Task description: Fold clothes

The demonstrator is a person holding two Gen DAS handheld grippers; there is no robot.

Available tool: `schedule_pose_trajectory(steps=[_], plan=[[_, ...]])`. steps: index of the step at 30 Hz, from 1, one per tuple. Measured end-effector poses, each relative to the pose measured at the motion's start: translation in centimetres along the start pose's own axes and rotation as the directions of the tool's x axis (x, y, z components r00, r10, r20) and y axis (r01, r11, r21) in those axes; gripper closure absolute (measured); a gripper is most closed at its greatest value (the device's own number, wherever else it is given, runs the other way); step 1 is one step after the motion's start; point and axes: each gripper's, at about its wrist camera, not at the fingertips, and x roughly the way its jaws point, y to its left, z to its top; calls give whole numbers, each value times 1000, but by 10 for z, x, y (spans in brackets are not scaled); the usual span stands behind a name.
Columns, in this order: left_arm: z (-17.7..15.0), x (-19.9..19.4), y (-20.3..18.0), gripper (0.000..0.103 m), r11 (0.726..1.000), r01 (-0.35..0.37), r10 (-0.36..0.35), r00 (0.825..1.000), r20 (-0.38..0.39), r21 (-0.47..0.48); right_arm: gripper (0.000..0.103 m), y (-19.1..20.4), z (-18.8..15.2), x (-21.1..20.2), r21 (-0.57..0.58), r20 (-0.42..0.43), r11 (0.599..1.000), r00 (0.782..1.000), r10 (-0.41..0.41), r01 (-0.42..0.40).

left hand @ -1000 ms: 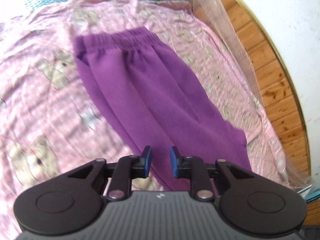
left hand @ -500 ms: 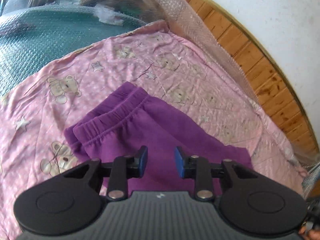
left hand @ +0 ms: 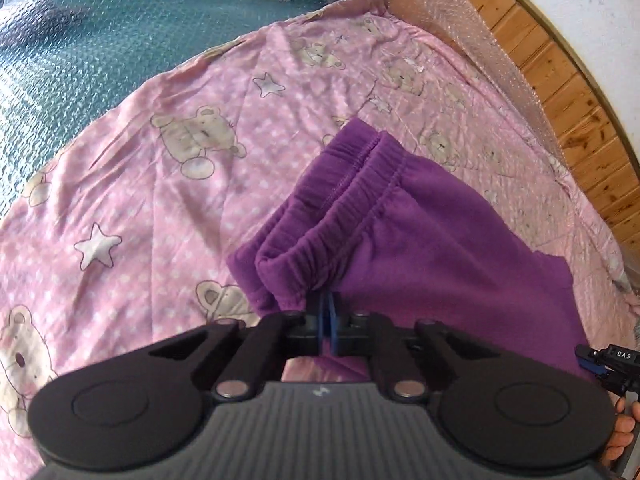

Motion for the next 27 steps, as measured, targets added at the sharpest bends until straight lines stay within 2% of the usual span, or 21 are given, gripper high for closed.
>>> schedule_pose_trajectory(steps=[2, 3, 4, 5, 7, 8, 10, 12, 14, 15, 18, 19, 20, 21, 22, 27], plan=[[2, -2, -9, 97, 999, -39, 39, 999, -3, 27, 76, -8, -5, -2, -46, 57, 999, 998, 12, -9], [4, -9, -21, 91, 996, -52, 51, 999, 15, 67, 75, -23, -5, -18, -2, 80, 1000, 997, 15, -15], [6, -19, -34, 75, 991, -62, 58, 997, 42, 115, 67, -39, -6, -34, 43, 103, 999, 994, 18, -22], [8, -29, -47, 62, 985, -69, 58, 996, 68, 160, 55, -55, -6, -51, 87, 126, 996, 992, 19, -30], [10, -46, -72, 57, 974, -50, 28, 995, 99, 219, 46, -105, -16, -90, 188, 191, 982, 981, -19, -18], [10, -52, -86, 57, 969, -38, 12, 994, 109, 245, 46, -136, -24, -112, 246, 226, 969, 973, -55, -2], [-7, -44, -124, 56, 965, 14, -35, 997, 75, 264, 46, -214, -52, -153, 391, 259, 918, 950, -172, 59], [-23, -37, -162, 56, 958, 67, -81, 996, 41, 280, 46, -293, -82, -189, 534, 262, 838, 921, -289, 111], [-39, -29, -200, 56, 948, 120, -127, 992, 6, 294, 44, -368, -113, -220, 658, 241, 739, 890, -388, 144], [-47, -26, -219, 56, 942, 146, -149, 989, -12, 301, 44, -390, -123, -231, 681, 236, 717, 882, -407, 149], [-71, -14, -277, 56, 921, 225, -215, 974, -67, 317, 45, -439, -132, -237, 682, 247, 719, 884, -397, 133], [-80, -11, -296, 56, 913, 251, -236, 968, -85, 322, 47, -446, -130, -232, 670, 248, 733, 893, -375, 122], [-89, -7, -317, 56, 902, 277, -256, 961, -105, 331, 60, -454, -128, -227, 657, 248, 745, 902, -353, 111], [-104, -2, -347, 56, 880, 300, -270, 954, -133, 368, 72, -461, -126, -222, 644, 246, 758, 911, -331, 101], [-118, 2, -377, 56, 856, 323, -281, 946, -160, 405, 94, -464, -122, -216, 626, 241, 774, 919, -313, 99], [-187, 11, -499, 56, 717, 417, -328, 909, -257, 559, 98, -457, -107, -212, 533, 335, 845, 906, -260, 45]])
